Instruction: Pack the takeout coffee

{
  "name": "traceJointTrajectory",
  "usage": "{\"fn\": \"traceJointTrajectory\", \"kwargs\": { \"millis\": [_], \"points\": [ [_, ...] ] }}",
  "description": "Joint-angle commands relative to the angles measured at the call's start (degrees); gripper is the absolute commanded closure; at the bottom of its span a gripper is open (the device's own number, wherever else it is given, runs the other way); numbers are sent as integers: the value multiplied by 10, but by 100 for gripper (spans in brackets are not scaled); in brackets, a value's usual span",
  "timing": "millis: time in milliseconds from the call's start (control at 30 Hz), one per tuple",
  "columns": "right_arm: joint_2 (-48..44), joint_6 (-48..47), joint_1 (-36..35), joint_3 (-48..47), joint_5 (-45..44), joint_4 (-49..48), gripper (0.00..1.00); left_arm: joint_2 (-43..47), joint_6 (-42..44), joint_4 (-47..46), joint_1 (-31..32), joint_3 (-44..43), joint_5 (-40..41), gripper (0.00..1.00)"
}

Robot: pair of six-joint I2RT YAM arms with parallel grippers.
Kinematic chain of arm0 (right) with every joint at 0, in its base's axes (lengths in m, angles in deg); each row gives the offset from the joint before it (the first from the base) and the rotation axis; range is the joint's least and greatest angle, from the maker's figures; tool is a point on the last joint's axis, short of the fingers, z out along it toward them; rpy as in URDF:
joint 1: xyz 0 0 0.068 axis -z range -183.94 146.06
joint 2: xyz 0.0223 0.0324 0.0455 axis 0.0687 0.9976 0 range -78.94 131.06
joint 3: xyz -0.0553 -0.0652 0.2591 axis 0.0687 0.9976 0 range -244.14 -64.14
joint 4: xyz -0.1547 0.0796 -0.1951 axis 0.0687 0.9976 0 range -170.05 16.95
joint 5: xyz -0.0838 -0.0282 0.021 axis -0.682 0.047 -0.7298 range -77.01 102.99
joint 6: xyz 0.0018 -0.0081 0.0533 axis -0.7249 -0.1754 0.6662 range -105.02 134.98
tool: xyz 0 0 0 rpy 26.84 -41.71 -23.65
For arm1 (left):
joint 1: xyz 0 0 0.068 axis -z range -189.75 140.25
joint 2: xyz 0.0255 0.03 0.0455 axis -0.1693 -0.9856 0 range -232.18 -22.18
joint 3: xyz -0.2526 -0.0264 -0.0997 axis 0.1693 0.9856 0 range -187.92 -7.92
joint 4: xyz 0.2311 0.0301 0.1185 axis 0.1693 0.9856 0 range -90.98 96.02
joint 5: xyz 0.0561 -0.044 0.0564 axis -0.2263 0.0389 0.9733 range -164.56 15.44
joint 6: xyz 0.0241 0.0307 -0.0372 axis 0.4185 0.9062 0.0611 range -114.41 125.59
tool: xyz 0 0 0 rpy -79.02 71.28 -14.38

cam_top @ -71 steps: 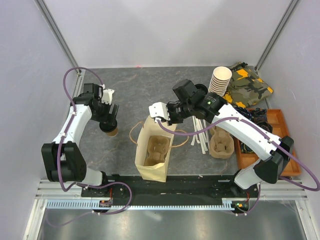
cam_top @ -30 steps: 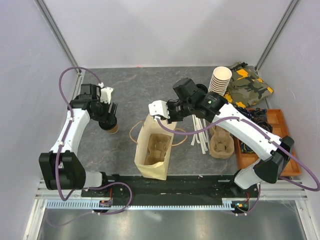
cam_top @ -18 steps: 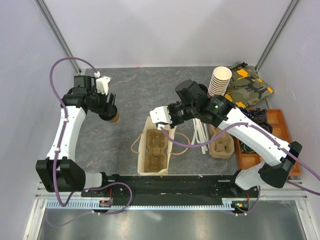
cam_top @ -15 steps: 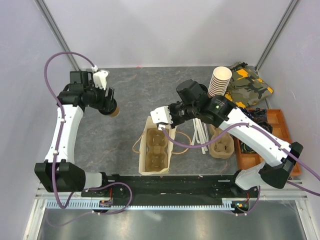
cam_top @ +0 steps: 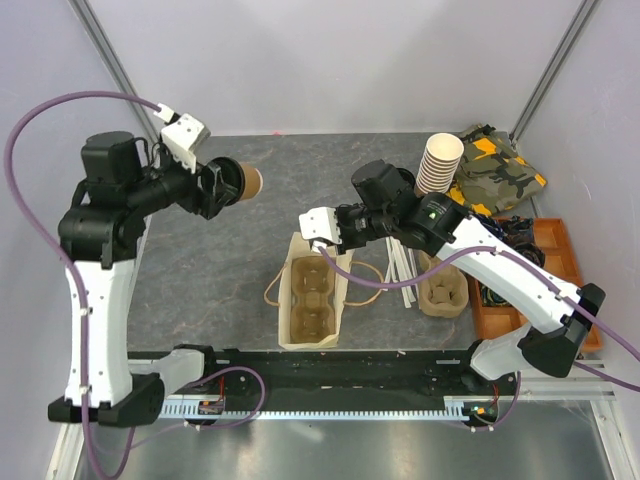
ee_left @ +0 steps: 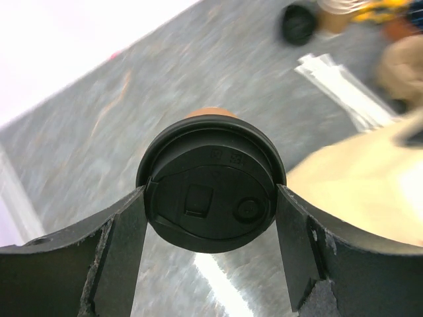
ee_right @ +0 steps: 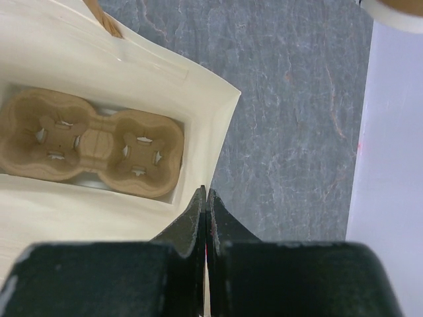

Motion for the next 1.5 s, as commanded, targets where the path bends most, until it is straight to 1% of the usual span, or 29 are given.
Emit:
{"fn": "traceJointTrajectory", "kwargs": {
  "millis": [0, 167, 267, 400, 500, 800, 967, 1233, 1367, 1467],
  "points": [
    [-5, 31, 1, 11, -5, -33, 100, 67, 45, 18, 22, -29, -125, 49],
    [-3, 50, 5, 19, -2, -44, 100, 107, 80, 55, 26, -37, -164, 49],
    [-8, 51, 7, 30, -5, -61, 100, 118, 92, 87, 26, -62, -193, 50],
    [-5, 63, 10, 33, -5, -78, 100, 114, 96, 131, 26, -125, -233, 51],
    [-5, 66, 11, 44, -5, -93, 100, 114, 106, 152, 26, -148, -265, 52],
    [13, 70, 11, 40, -3, -108, 100, 121, 143, 209, 26, -155, -325, 57],
    [27, 76, 11, 25, -5, -106, 100, 115, 172, 220, 25, -134, -333, 60],
    [31, 84, 11, 22, -11, -101, 100, 114, 241, 215, 25, -106, -329, 61],
    [40, 105, 12, 15, -7, -103, 100, 90, 233, 207, 25, -102, -312, 62],
    [43, 127, 12, 14, -3, -104, 100, 80, 206, 174, 26, -94, -304, 63]
  ]
}}
